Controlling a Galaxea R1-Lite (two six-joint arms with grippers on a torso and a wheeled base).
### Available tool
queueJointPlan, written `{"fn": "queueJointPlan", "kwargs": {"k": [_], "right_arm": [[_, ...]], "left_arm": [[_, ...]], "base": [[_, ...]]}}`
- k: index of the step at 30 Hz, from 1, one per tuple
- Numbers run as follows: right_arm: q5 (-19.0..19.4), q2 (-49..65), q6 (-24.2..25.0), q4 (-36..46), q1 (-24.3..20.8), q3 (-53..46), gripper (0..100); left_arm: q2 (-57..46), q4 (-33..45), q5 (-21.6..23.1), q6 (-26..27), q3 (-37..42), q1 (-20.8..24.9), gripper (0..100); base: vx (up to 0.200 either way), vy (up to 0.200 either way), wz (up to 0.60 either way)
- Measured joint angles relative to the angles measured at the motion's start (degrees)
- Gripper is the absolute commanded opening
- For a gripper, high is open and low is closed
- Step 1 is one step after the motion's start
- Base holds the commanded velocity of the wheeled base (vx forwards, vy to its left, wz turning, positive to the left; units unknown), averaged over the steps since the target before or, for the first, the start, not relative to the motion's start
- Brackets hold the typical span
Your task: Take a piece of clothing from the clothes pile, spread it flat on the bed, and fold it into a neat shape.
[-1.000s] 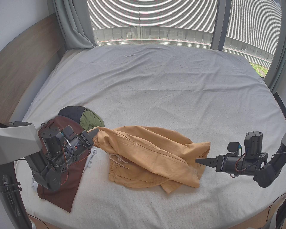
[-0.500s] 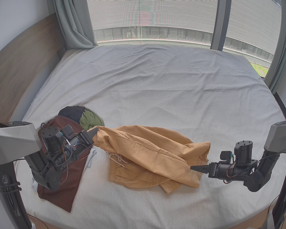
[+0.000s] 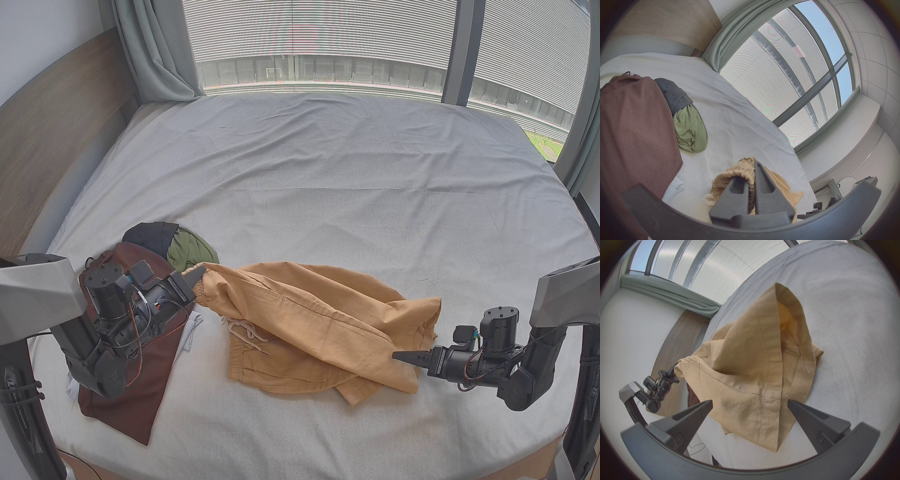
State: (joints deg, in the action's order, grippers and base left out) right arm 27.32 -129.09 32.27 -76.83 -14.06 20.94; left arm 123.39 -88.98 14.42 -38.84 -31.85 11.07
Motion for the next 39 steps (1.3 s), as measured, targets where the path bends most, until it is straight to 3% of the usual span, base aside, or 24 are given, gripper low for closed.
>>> {"fn": "queueJointPlan", "kwargs": {"k": [16,32,39], "right_arm": [[1.3,-5.6,9.0,-11.3,-3.0,-0.4,100],[9.3,3.6,10.5,-11.4,0.8,-3.0,100],[10.0,5.6,10.8,-11.5,1.8,-2.6,100]], "left_arm": [[-0.1,0.0,0.0,0.6,-0.1,0.0,0],[0.1,0.0,0.0,0.7,-0.3,-0.1,0],[0.1,0.0,0.0,0.7,-0.3,-0.1,0]], "base": [[0.000,0.000,0.00],[0.000,0.000,0.00],[0.000,0.000,0.00]]}}
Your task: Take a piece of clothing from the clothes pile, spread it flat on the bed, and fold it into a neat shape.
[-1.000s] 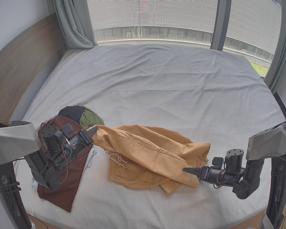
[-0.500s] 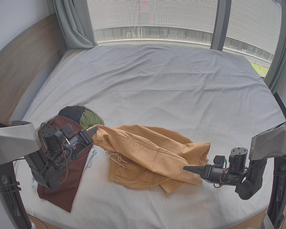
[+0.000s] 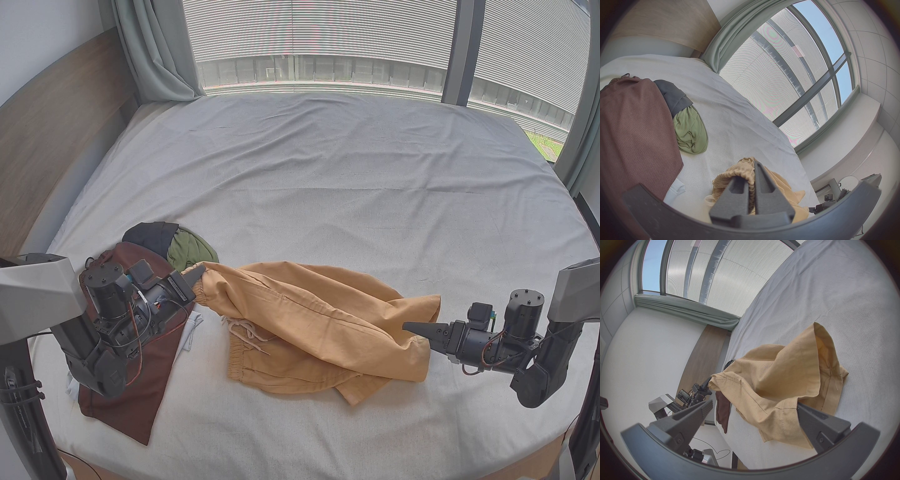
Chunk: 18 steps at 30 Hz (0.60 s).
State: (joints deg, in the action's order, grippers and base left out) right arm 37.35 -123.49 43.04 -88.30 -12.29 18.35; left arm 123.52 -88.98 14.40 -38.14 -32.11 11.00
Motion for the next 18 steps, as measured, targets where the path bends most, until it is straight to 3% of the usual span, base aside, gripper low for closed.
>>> {"fn": "queueJointPlan", "kwargs": {"k": [9,10,18], "right_arm": [[-0.1,-1.1,0.1,0.0,-0.1,0.7,100],[-0.2,-1.3,0.1,0.0,-0.1,0.7,0],[-0.3,-2.4,0.0,-0.1,0.5,1.2,0]], "left_arm": [[0.0,0.0,0.0,0.0,0.0,0.0,0],[0.0,0.0,0.0,0.0,0.0,0.0,0],[0.1,0.0,0.0,0.0,0.0,0.0,0]], "base": [[0.000,0.000,0.00],[0.000,0.000,0.00],[0.000,0.000,0.00]]}}
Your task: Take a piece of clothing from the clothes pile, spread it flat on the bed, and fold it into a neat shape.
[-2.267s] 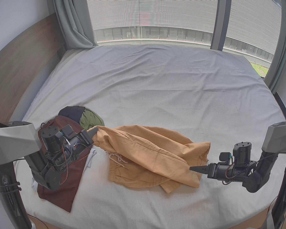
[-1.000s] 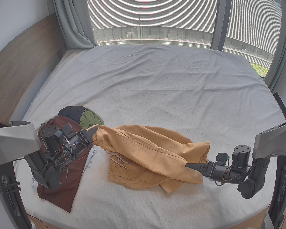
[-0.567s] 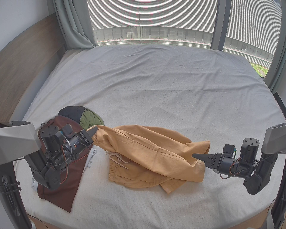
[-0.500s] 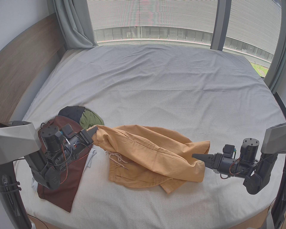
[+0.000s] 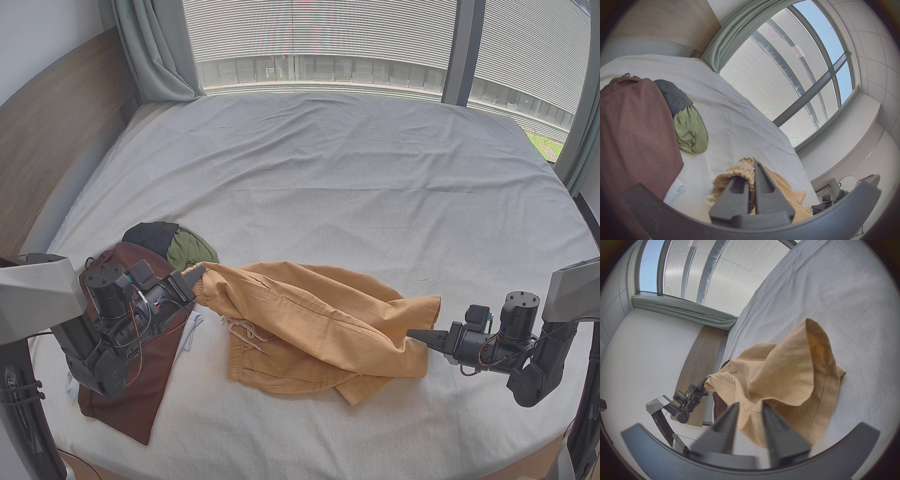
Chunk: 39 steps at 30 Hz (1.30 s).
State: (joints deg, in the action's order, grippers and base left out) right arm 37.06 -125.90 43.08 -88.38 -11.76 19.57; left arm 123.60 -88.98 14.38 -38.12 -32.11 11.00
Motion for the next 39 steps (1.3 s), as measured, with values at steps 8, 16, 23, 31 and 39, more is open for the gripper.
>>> {"fn": "queueJointPlan", "kwargs": {"k": [8,16,23,31,39], "right_arm": [[2.2,1.8,0.0,0.0,2.5,-0.4,0],[8.0,4.4,0.1,0.0,4.6,-2.3,0],[9.1,4.4,0.0,0.0,4.2,-2.2,0],[9.1,2.9,-0.1,0.0,3.3,-1.2,100],[8.8,0.5,0.0,-0.2,1.6,1.1,100]], "left_arm": [[0.3,0.0,0.0,0.0,-0.1,0.0,0],[0.4,0.0,0.0,0.0,-0.4,-0.1,0],[0.5,0.0,0.0,0.0,-0.4,0.0,0],[0.5,0.0,0.0,0.1,-0.4,0.0,0],[0.5,0.0,0.0,0.1,-0.4,0.0,0]], "base": [[0.000,0.000,0.00],[0.000,0.000,0.00],[0.000,0.000,0.00],[0.000,0.000,0.00],[0.000,0.000,0.00]]}}
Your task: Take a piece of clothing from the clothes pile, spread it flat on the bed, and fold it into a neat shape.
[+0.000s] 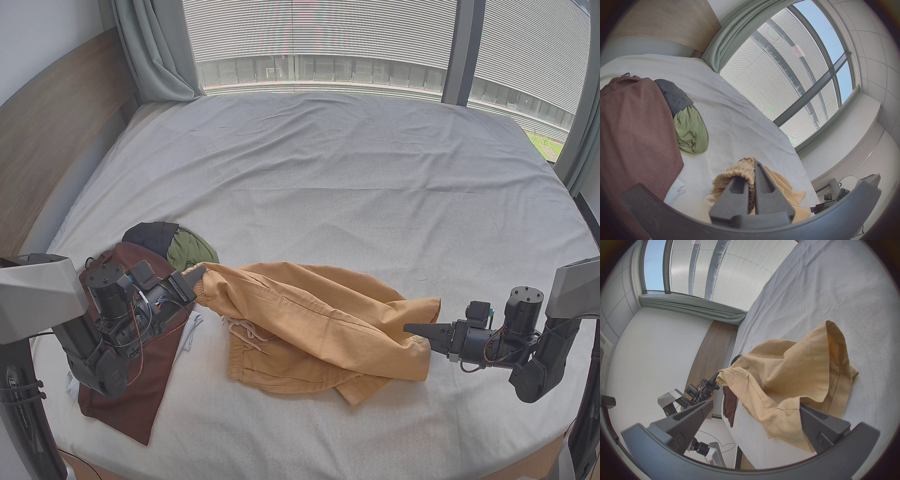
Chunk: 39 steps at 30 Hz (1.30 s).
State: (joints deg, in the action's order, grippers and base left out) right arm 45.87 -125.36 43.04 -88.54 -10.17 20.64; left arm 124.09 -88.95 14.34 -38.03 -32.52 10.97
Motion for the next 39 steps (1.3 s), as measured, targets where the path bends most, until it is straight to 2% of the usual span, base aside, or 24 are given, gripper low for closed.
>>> {"fn": "queueJointPlan", "kwargs": {"k": [20,39], "right_arm": [[-0.2,-3.8,0.3,0.0,-3.3,3.9,100],[-1.8,-7.8,0.3,0.1,-3.5,5.8,100]], "left_arm": [[0.0,0.0,0.0,0.0,0.0,0.2,0],[-0.1,0.0,-0.1,0.0,0.1,0.2,0]], "base": [[0.000,0.000,0.00],[0.000,0.000,0.00]]}}
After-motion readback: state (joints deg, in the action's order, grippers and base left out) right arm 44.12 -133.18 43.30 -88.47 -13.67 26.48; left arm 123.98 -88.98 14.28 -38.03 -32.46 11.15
